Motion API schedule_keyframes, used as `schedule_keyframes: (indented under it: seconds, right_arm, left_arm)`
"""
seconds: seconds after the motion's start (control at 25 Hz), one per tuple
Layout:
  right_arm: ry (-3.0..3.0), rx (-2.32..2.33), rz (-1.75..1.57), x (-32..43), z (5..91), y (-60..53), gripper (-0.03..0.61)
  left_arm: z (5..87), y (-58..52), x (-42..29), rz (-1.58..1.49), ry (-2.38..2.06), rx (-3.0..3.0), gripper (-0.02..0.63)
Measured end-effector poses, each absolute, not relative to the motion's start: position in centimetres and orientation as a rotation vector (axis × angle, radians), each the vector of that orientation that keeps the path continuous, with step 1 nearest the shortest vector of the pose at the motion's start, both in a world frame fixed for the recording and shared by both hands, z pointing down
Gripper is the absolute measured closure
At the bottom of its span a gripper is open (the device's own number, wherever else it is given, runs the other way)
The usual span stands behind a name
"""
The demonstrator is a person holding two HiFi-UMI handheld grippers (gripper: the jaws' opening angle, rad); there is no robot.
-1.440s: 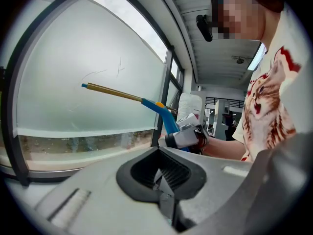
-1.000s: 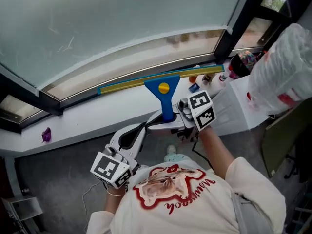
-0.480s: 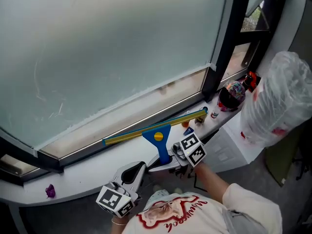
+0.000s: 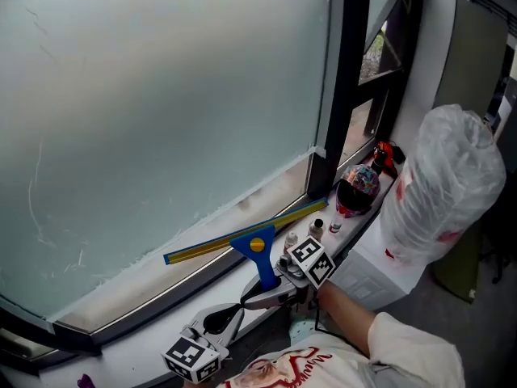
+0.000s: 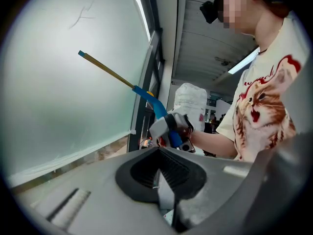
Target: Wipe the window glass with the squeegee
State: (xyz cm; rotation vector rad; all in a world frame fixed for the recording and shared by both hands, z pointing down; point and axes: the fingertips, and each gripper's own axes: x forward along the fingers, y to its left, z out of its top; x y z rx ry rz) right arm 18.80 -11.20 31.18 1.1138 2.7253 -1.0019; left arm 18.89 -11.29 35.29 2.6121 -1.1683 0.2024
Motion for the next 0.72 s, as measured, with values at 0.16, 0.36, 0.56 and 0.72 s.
schedule_keyframes:
  seconds: [0.16,0.36,0.56,0.72]
  right_arm:
    - [2.719,1.13,-0.979,19.7,28.6,-17.2,0.557]
    - [2.724,1.2,-0.895,21.9,23.3,-25.9,0.557]
    - [2.782,1.2,-0.76,24.0,17.9,-34.1,0.557]
    - [2.817,1.225,-0.651,24.9,13.0,-39.9,0.557]
  left_arm:
    - [32.6,-16.8,20.2,0.191,-1.19,2.678,0.609]
    - [26.8,-25.8,23.1,0.192,-1.229,2.835,0.609]
    - [20.4,-34.6,25.6,0.139,-1.274,2.95,0.609]
    - [15.7,-41.0,27.1,0.187,-1.309,3.018,0.609]
